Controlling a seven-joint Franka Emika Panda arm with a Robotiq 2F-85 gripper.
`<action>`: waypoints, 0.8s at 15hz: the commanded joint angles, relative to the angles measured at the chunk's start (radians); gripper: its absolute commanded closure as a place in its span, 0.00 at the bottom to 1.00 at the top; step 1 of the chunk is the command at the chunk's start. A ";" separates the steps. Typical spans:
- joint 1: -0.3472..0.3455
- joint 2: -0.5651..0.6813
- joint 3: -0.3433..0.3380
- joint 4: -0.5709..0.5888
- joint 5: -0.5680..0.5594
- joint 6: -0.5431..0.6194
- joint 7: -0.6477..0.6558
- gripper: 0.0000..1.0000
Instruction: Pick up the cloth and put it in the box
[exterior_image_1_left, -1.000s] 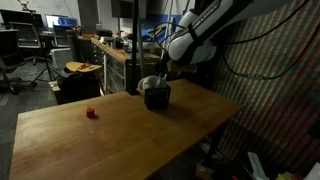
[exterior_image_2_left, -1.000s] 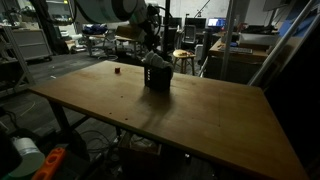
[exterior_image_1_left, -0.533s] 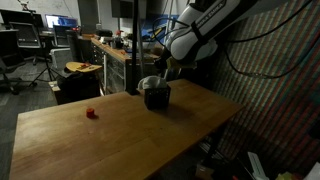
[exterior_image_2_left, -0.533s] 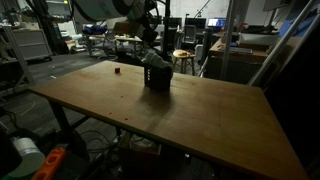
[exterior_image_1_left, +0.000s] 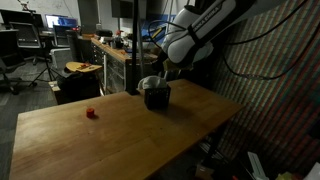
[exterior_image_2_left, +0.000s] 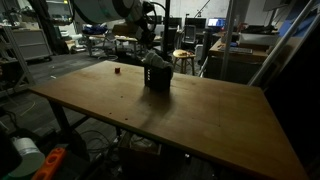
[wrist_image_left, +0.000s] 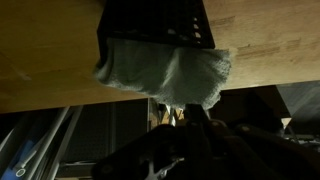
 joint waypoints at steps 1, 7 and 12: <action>0.011 0.063 -0.006 0.071 -0.029 -0.007 0.027 0.99; 0.000 0.170 -0.017 0.165 -0.006 -0.013 0.006 0.99; -0.016 0.220 -0.011 0.215 0.012 -0.033 0.002 0.99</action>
